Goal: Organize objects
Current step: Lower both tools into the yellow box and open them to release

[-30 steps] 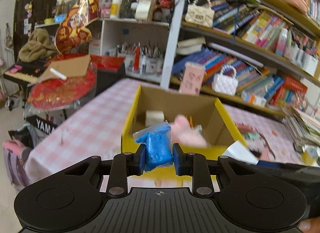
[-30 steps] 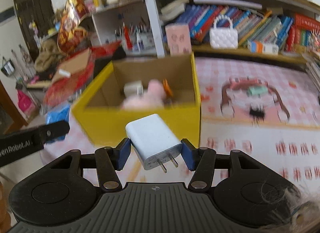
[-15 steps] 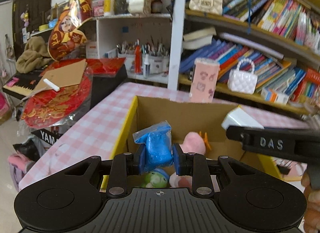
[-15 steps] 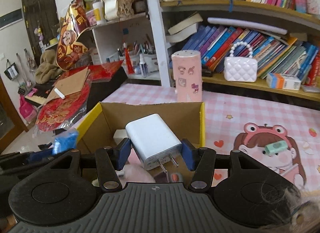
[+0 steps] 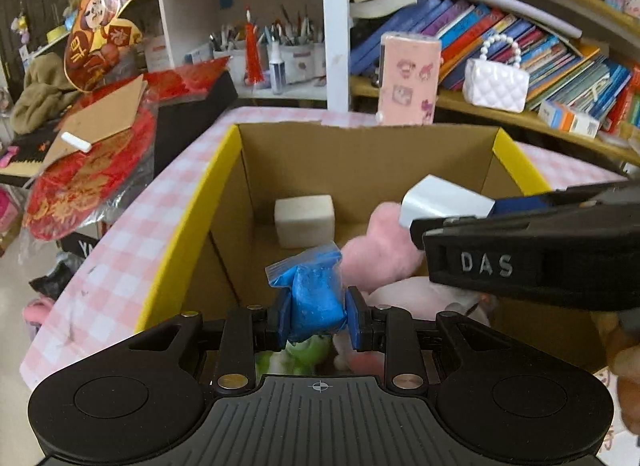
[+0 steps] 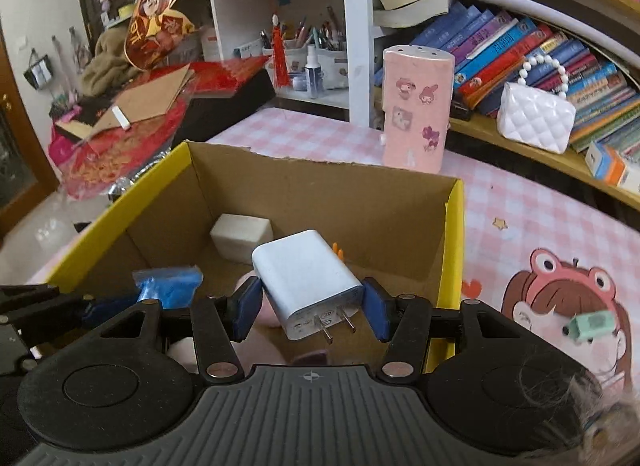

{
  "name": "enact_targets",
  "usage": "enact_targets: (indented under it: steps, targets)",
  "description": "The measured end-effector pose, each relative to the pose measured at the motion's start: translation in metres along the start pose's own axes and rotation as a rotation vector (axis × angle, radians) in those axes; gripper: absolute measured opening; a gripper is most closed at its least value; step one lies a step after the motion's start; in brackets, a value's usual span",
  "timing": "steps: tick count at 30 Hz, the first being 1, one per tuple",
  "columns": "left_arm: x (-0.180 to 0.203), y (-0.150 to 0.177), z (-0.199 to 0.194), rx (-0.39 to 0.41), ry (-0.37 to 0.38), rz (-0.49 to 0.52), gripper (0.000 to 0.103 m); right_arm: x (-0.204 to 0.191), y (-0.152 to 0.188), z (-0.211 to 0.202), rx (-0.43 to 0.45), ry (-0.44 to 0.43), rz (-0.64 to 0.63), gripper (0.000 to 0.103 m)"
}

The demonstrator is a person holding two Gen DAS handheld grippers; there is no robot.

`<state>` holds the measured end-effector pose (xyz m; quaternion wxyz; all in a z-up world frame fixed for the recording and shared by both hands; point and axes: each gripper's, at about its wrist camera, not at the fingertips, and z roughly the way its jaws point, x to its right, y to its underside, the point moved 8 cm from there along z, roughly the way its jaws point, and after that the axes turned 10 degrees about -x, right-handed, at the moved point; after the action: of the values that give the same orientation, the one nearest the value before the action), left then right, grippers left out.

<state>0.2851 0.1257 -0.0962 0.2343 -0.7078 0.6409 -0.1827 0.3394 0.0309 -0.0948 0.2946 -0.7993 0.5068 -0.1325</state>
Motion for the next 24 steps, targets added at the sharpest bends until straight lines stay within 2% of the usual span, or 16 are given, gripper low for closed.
enact_targets:
  steps: [6,11,16,18,19,24]
  targets:
    - [0.002,0.001,0.003,-0.009,-0.012,-0.003,0.027,-0.004,0.004,0.003,-0.001,0.032,-0.079,0.052]
    - [0.002,0.006,0.008,-0.043,-0.010,-0.007,0.030,-0.002,0.003,0.004,-0.003,0.029,-0.074,0.053]
    - [0.002,0.006,0.003,-0.031,-0.008,-0.010,0.046,0.000,0.002,0.001,0.017,0.003,-0.044,0.055]
    - [0.001,0.004,-0.004,-0.002,-0.001,-0.018,0.049,0.003,0.002,-0.004,0.032,-0.010,-0.010,0.055]
    - [0.000,0.003,-0.007,0.012,0.000,-0.023,0.055,0.004,0.001,-0.007,0.041,-0.013,0.005,0.055]
    - [-0.007,0.000,-0.024,0.070,0.033,-0.093,0.069,0.005,-0.001,-0.032,0.122,-0.016,0.054,0.055]
